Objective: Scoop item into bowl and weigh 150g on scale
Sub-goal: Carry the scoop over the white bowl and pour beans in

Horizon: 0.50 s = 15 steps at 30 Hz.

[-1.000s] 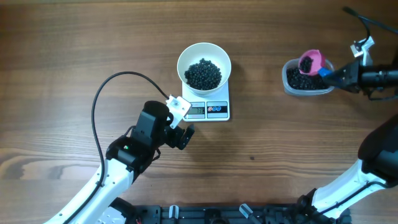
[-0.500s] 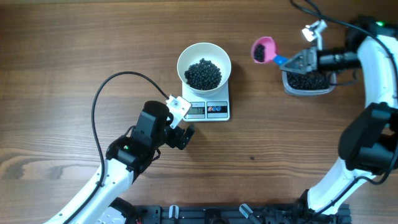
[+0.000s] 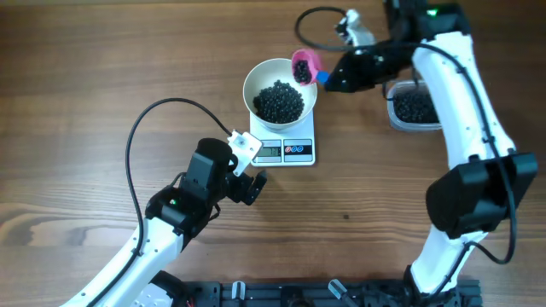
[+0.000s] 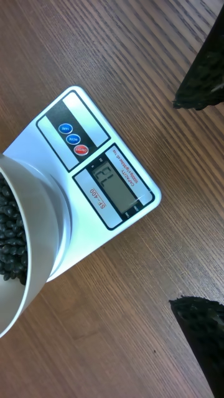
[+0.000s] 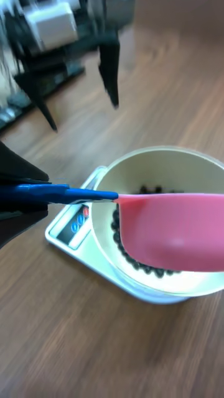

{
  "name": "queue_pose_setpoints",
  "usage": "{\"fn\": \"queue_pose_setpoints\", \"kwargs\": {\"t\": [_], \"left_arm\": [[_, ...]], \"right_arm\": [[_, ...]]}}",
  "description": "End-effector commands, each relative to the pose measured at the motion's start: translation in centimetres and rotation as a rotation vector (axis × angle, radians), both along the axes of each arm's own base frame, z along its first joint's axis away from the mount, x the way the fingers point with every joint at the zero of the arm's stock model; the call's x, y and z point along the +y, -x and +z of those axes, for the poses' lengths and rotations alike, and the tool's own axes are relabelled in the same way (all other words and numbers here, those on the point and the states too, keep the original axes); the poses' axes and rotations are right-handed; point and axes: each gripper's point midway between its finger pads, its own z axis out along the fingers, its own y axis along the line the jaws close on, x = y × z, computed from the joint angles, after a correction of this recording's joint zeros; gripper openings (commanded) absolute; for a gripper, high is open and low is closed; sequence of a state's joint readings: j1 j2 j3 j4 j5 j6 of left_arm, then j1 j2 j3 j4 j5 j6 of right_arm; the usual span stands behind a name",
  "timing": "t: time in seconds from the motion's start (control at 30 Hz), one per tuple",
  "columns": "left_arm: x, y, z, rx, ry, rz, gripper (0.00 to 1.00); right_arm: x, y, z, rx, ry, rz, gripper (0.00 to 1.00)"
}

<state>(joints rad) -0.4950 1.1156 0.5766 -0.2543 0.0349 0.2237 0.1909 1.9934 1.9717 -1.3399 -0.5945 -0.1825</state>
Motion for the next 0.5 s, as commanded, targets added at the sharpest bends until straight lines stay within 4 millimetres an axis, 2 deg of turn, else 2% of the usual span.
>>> {"fn": "queue_pose_setpoints", "kwargs": {"t": [0.0, 0.07, 0.27, 0.47], "left_arm": [[0.4, -0.1, -0.1, -0.001, -0.008, 0.01, 1.0], [0.4, -0.1, -0.1, -0.001, -0.008, 0.01, 1.0], [0.4, -0.1, -0.1, -0.001, -0.008, 0.01, 1.0], [0.4, -0.1, -0.1, -0.001, -0.008, 0.01, 1.0]], "right_arm": [[-1.1, -0.9, -1.9, -0.063, 0.306, -0.061, 0.04], [-0.6, -0.8, -2.2, -0.108, 0.402, -0.033, 0.04], [0.6, -0.6, -2.4, -0.193, 0.537, 0.019, 0.04], [1.6, -0.5, -2.2, -0.241, 0.545, 0.1, 0.04]]}}
